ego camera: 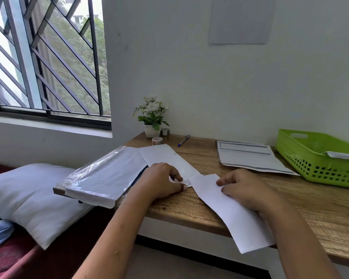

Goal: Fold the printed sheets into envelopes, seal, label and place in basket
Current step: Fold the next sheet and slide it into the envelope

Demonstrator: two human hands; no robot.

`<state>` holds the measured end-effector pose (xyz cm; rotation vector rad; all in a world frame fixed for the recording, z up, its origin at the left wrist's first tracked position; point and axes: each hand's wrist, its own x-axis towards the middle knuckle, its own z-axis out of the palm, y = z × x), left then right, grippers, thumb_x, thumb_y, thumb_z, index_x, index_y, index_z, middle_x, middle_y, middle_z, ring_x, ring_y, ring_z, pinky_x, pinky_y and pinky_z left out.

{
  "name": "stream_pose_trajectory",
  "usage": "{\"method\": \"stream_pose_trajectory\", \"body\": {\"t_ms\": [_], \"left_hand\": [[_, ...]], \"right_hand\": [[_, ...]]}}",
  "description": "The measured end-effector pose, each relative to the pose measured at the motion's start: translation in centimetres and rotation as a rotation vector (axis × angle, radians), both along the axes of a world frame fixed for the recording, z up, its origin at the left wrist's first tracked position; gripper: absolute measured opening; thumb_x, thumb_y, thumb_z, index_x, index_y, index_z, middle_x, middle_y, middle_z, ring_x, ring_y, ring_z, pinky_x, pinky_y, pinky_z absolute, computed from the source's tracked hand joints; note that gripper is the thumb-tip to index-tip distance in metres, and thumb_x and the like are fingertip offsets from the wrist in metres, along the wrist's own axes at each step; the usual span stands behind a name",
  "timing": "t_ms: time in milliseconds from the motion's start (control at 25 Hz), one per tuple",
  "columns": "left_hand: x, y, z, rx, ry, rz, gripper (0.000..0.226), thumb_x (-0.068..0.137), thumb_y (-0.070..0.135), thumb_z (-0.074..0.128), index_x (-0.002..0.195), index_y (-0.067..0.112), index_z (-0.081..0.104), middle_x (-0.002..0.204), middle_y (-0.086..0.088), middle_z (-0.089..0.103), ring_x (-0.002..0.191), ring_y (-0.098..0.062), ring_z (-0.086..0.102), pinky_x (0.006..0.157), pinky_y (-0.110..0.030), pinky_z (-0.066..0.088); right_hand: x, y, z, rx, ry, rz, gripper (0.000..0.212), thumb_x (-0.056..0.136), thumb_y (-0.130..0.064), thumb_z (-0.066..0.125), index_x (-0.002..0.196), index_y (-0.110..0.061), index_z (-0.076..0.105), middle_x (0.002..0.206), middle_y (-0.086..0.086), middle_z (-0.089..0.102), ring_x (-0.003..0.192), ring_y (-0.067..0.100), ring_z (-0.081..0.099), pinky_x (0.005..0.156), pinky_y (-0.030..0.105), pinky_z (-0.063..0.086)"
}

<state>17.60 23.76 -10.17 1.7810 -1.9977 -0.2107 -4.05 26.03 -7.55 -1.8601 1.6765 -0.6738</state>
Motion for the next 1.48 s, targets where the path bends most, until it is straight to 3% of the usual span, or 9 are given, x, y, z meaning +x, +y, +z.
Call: {"method": "stream_pose_trajectory", "body": {"t_ms": [120,440,600,800,920,1040,1240,1400,1480], "left_hand": [[0.3,0.1,0.3,0.028,0.029,-0.012,0.025,0.078,0.049,0.065,0.098,0.034,0.07,0.111,0.01,0.062,0.102,-0.01,0.052,0.083,-0.024,0.042],[-0.5,0.4,-1.2,-0.221,-0.066,-0.053,0.014,0.087,0.031,0.057,0.093,0.023,0.067,0.099,0.006,0.063,0.085,-0.008,0.05,0.071,-0.021,0.037],[-0.5,0.6,-1.8,-0.355,0.004,-0.046,0.011,0.09,0.024,0.053,0.089,0.019,0.063,0.091,0.004,0.063,0.079,-0.008,0.049,0.065,-0.02,0.035],[-0.3,1.4,-1.6,-0.444,0.129,-0.111,0.009,0.091,0.019,0.051,0.093,0.016,0.059,0.096,-0.001,0.066,0.091,-0.015,0.056,0.08,-0.034,0.047],[-0.2,1.7,-1.4,-0.445,0.23,-0.12,0.005,0.092,0.018,0.052,0.088,0.019,0.055,0.094,-0.002,0.066,0.087,-0.017,0.059,0.078,-0.037,0.05],[-0.1,1.9,-1.4,-0.454,0.317,-0.15,0.013,0.093,0.019,0.054,0.081,0.025,0.049,0.092,0.003,0.067,0.087,-0.015,0.06,0.077,-0.035,0.05],[0.2,1.5,-1.4,-0.42,0.356,-0.156,0.012,0.093,0.022,0.055,0.081,0.021,0.052,0.085,0.006,0.065,0.082,-0.016,0.059,0.074,-0.032,0.049],[0.5,1.0,-1.4,-0.413,0.385,-0.091,0.011,0.094,0.024,0.052,0.083,0.024,0.051,0.086,0.008,0.063,0.081,-0.011,0.057,0.065,-0.016,0.041],[0.5,0.8,-1.4,-0.393,0.398,-0.092,0.011,0.095,0.023,0.051,0.084,0.025,0.05,0.089,0.008,0.062,0.083,-0.01,0.057,0.066,-0.014,0.041]], "right_hand": [[-0.1,0.0,-0.3,0.041,-0.064,0.011,0.016,0.085,-0.011,0.059,0.091,-0.02,0.07,0.087,-0.018,0.056,0.082,0.003,0.055,0.062,0.022,0.04],[-0.5,0.7,0.0,0.096,-0.19,0.043,0.013,0.084,-0.012,0.064,0.083,-0.023,0.072,0.091,-0.015,0.062,0.086,0.009,0.058,0.077,0.026,0.043],[0.9,1.2,0.4,0.104,-0.174,0.101,0.015,0.084,-0.015,0.065,0.091,-0.024,0.074,0.094,-0.013,0.063,0.085,0.007,0.058,0.067,0.022,0.042],[2.3,1.3,0.8,0.092,-0.246,0.158,0.016,0.086,-0.02,0.064,0.097,-0.028,0.073,0.096,-0.006,0.067,0.074,0.007,0.062,0.061,0.019,0.046],[2.4,1.1,0.0,0.086,-0.29,0.159,0.016,0.087,-0.024,0.064,0.098,-0.033,0.071,0.103,-0.007,0.064,0.078,0.012,0.064,0.06,0.022,0.049],[2.8,0.4,-0.8,-0.005,-0.321,0.009,0.013,0.086,-0.025,0.065,0.098,-0.028,0.062,0.11,0.002,0.061,0.086,0.02,0.061,0.065,0.028,0.047],[5.0,-0.1,-0.6,-0.113,-0.175,-0.072,0.023,0.093,-0.031,0.049,0.107,-0.016,0.038,0.092,0.002,0.054,0.07,0.01,0.05,0.051,0.025,0.033],[3.9,2.3,-0.7,0.098,-0.286,0.113,0.034,0.092,-0.048,0.052,0.109,-0.02,0.042,0.102,-0.001,0.054,0.077,0.007,0.054,0.054,0.023,0.036],[2.4,3.9,-1.1,0.317,-0.456,0.236,0.028,0.087,-0.046,0.06,0.1,-0.023,0.052,0.105,-0.002,0.06,0.061,0.01,0.06,0.045,0.02,0.039]]}}
